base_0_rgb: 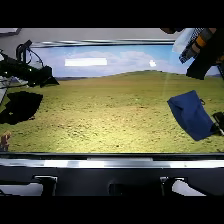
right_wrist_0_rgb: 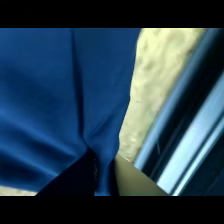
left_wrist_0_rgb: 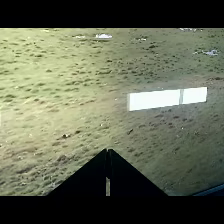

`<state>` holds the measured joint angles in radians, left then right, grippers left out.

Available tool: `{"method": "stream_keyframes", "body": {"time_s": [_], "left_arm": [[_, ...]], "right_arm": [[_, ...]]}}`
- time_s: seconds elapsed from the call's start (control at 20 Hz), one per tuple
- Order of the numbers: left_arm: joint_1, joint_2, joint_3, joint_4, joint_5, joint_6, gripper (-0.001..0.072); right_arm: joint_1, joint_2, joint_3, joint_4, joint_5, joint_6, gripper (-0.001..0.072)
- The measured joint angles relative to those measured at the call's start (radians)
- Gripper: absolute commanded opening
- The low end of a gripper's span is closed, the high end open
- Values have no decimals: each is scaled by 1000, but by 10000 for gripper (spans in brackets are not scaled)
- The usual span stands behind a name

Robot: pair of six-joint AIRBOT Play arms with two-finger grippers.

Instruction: Fold the clothes and pants, and hang the long-sleeved shirts on hangers.

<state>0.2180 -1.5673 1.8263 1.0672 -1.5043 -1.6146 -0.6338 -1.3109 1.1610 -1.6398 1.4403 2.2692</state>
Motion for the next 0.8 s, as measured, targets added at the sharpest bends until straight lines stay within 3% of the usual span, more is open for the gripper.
{"method": "stream_keyframes", "body": {"time_s": [0.15, 0.45, 0.5, 0.6, 0.75, 0.8], "left_arm": [[0, 0, 0, 0, 0, 0, 23], [0, 0, 0, 0, 0, 0, 23], [0, 0, 0, 0, 0, 0, 23], [0, 0, 0, 0, 0, 0, 23], [0, -3, 0, -1, 0, 0, 26], [0, -5, 0, -1, 0, 0, 28]], "right_arm": [[0, 108, -194, -48, -54, 89, 30], [0, 192, -375, -111, -71, 159, 58], [0, 196, -386, -126, -64, 166, 146], [0, 201, -399, -149, -42, 174, 468], [0, 205, -406, -166, -7, 177, 452], [0, 208, -398, -169, 0, 166, 337]]}}
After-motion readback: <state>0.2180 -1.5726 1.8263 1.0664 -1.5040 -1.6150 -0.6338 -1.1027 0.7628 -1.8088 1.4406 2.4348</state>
